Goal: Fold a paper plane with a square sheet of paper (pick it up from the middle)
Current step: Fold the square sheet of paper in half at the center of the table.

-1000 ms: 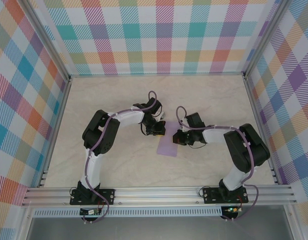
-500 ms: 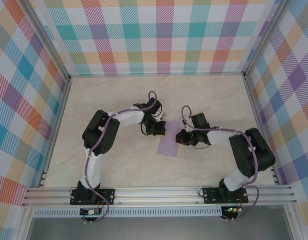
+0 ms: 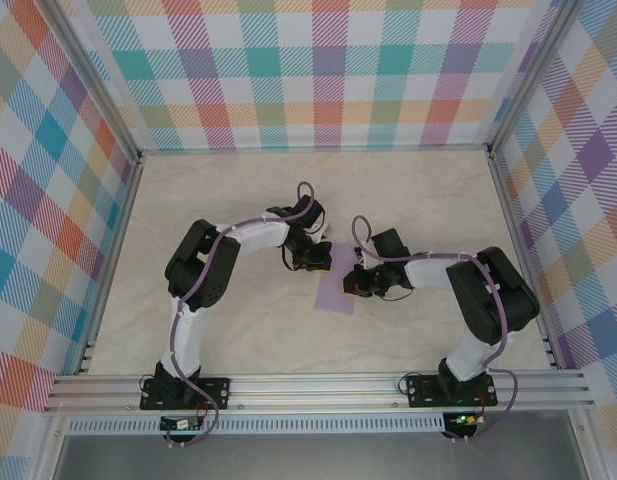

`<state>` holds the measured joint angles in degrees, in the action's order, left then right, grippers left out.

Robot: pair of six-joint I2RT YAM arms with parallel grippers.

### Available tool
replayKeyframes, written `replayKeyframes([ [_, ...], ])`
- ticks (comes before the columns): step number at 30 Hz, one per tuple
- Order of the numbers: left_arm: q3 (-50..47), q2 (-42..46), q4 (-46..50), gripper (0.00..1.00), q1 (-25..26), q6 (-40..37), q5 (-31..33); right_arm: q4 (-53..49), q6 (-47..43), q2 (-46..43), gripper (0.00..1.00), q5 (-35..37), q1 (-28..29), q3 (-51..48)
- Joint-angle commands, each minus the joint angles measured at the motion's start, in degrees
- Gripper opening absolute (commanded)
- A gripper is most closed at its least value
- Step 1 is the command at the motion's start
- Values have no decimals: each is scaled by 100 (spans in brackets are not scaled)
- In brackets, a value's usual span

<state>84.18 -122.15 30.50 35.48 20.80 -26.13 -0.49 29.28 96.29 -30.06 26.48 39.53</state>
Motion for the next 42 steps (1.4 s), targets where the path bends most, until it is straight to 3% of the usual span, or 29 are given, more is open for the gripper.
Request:
replayKeyframes([
  [1, -410, -770, 607, 0, -42, 134, 1389, -335, -159, -72, 0, -43, 15, -226],
  [11, -431, -850, 580, 0, -43, 291, 1482, -785, 69, -728, 0, -123, 149, -991],
  [17, -414, -868, 562, 0, -42, 311, 1437, -1163, -26, -1268, 0, 102, 163, -406],
  [27, -418, -828, 597, 0, -46, 344, 1436, -897, -107, -483, 0, 110, 425, 248],
  [33, -427, -852, 589, 0, -46, 381, 1482, -621, -57, -297, 0, 226, 525, -191],
  [42, -454, -881, 563, 0, -50, 452, 1545, -737, -24, -1050, 0, 371, 643, -1167],
])
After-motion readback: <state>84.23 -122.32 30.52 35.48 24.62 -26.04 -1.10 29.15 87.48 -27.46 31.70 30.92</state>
